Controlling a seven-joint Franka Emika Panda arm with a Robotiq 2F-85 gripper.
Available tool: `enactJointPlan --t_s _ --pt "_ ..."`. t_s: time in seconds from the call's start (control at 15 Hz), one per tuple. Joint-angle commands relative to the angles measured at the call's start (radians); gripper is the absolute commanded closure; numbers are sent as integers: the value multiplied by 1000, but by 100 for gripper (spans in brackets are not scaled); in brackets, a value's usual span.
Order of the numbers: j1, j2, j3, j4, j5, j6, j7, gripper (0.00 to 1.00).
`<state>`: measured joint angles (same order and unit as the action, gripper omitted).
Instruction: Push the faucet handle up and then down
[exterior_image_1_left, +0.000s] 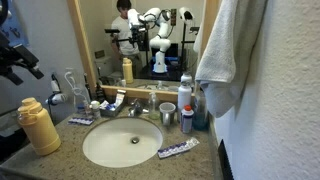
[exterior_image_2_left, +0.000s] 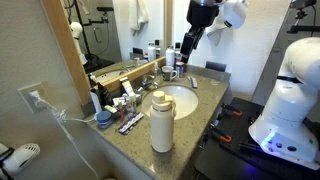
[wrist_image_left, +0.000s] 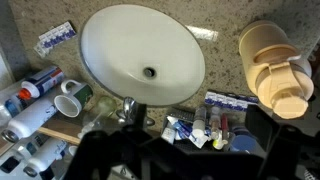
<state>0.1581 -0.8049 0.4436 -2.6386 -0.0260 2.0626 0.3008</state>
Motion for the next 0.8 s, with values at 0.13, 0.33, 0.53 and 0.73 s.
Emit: enactJointPlan --t_s 0.13,0.33,0.53,0.73 --pt "-4 31 -36 1 -50 30 -11 0" --pt "-49 68 -91 -3 -158 126 -61 0" --pt "-106 143 -164 6 -255 304 -107 0" --pt "-165 249 -223 26 -324 508 -153 0"
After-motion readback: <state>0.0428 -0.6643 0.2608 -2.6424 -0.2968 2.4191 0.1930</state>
